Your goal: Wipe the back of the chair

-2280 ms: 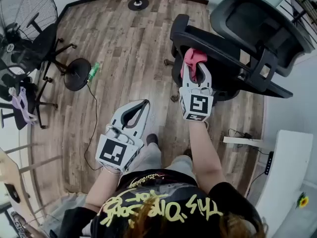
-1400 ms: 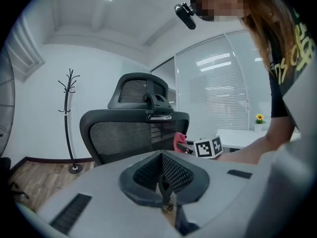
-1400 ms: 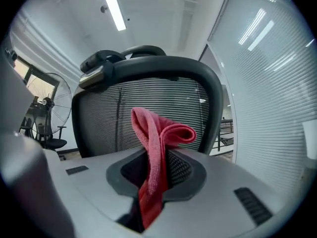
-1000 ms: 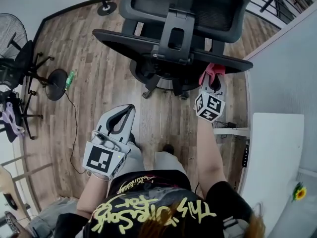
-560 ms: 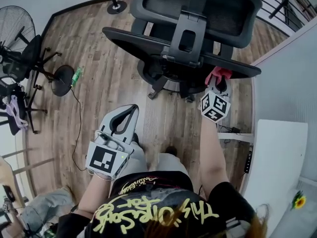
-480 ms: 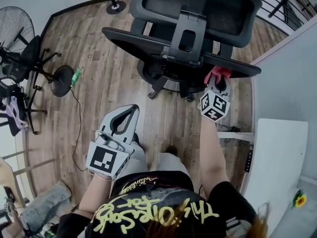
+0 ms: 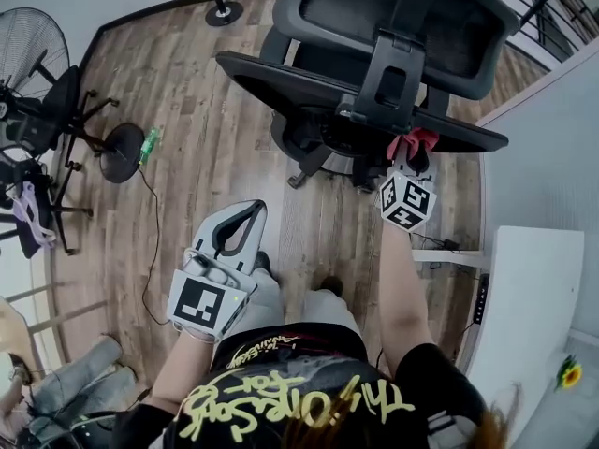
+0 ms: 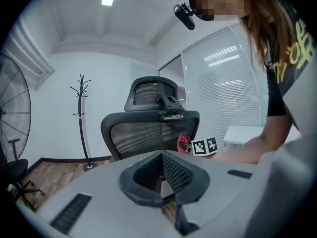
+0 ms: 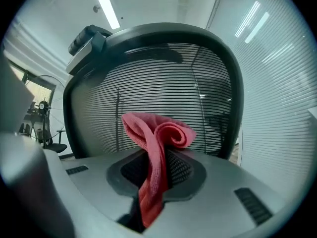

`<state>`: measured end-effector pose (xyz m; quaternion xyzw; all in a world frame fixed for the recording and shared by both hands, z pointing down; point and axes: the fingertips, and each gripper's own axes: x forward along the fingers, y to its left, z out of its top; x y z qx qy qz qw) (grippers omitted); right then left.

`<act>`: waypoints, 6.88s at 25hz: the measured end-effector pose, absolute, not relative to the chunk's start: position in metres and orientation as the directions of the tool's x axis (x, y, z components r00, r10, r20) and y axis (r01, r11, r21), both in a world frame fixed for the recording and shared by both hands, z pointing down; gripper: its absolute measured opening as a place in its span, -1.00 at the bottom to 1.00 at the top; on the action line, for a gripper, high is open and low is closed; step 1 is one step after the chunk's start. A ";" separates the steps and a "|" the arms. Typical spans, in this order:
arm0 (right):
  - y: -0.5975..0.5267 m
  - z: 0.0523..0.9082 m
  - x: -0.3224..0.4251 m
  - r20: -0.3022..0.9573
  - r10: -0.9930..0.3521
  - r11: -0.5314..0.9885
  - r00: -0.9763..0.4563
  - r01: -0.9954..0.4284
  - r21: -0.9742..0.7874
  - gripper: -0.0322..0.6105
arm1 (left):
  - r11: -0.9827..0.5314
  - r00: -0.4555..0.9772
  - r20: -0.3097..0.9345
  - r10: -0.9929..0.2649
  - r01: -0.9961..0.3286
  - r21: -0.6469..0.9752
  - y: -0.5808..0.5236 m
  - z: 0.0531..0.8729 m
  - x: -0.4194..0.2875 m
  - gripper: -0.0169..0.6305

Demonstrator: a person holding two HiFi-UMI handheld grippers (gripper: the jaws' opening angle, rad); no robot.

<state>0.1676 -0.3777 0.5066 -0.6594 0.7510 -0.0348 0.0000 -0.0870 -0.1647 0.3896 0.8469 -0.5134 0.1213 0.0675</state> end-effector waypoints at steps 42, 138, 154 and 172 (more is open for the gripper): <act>-0.394 0.512 -0.068 -0.005 -0.991 0.130 -0.130 -0.990 -0.051 -0.70 | -0.568 0.553 0.306 -0.775 -0.822 0.047 -0.207 0.411 -0.233 -0.97; -0.409 0.562 -0.065 0.029 -0.977 0.208 -0.213 -0.970 -0.124 -0.70 | -0.464 0.454 0.305 -0.837 -0.885 0.043 -0.177 0.452 -0.215 -0.97; -0.392 0.550 -0.113 0.043 -0.936 0.342 -0.349 -0.932 -0.121 -0.71 | -0.452 0.446 0.299 -0.844 -0.890 0.051 -0.187 0.443 -0.251 -0.97; -0.232 0.406 -0.029 -0.115 -0.842 0.524 -0.527 -0.850 0.056 -0.71 | -0.568 0.570 0.165 -0.805 -0.821 0.062 -0.192 0.388 -0.153 -0.97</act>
